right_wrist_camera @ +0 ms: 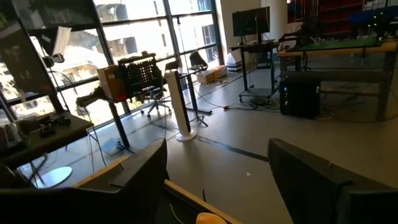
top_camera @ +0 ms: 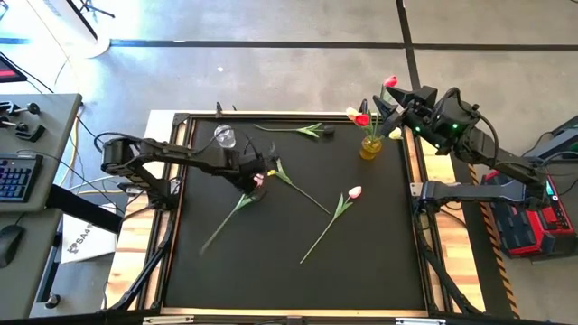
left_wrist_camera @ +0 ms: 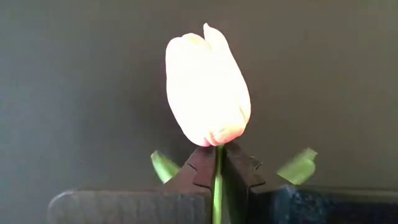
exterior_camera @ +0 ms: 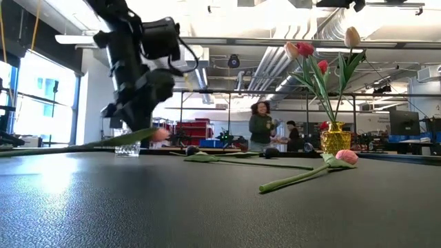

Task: Sort flowers into vase by color
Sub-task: Put the left pink flower into the transparent flower vase, then put the top black flower into the transparent flower vase

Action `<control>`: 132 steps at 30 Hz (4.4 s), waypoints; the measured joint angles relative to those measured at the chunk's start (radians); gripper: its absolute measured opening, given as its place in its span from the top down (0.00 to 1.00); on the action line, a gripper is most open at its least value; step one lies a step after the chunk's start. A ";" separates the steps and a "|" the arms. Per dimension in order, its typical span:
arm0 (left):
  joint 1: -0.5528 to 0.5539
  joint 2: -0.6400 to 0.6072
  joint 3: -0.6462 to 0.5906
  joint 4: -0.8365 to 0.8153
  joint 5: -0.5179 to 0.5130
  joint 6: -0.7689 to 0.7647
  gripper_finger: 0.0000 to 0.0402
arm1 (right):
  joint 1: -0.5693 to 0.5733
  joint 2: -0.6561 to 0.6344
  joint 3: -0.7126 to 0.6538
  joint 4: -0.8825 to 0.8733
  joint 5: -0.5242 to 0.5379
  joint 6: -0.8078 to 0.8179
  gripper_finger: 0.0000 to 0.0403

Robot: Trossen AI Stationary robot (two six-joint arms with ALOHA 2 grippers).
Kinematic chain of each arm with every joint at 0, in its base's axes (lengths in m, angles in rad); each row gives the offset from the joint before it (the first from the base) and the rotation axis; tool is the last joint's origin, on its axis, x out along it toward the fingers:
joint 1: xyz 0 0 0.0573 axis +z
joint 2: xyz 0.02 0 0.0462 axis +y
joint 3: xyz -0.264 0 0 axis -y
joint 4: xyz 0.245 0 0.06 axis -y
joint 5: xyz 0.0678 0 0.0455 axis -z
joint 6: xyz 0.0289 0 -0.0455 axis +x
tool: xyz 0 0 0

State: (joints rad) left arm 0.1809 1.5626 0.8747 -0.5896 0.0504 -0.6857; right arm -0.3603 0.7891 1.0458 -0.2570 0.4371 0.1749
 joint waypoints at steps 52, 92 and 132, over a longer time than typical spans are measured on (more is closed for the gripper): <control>0.699 -0.412 0.300 0.337 -0.170 0.769 1.00 | 0.001 0.003 0.000 -0.057 0.052 0.124 0.34; 0.667 -0.661 0.136 0.201 -0.116 0.512 0.57 | 0.000 0.003 0.000 -0.007 0.033 0.214 0.34; 0.382 0.505 0.791 0.020 0.001 0.973 0.61 | 0.030 0.002 0.000 0.002 -0.115 0.344 0.34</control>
State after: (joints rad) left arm 0.5627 2.0677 1.6652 -0.5700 0.0517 0.2875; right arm -0.3304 0.7914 1.0458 -0.2550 0.3216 0.5190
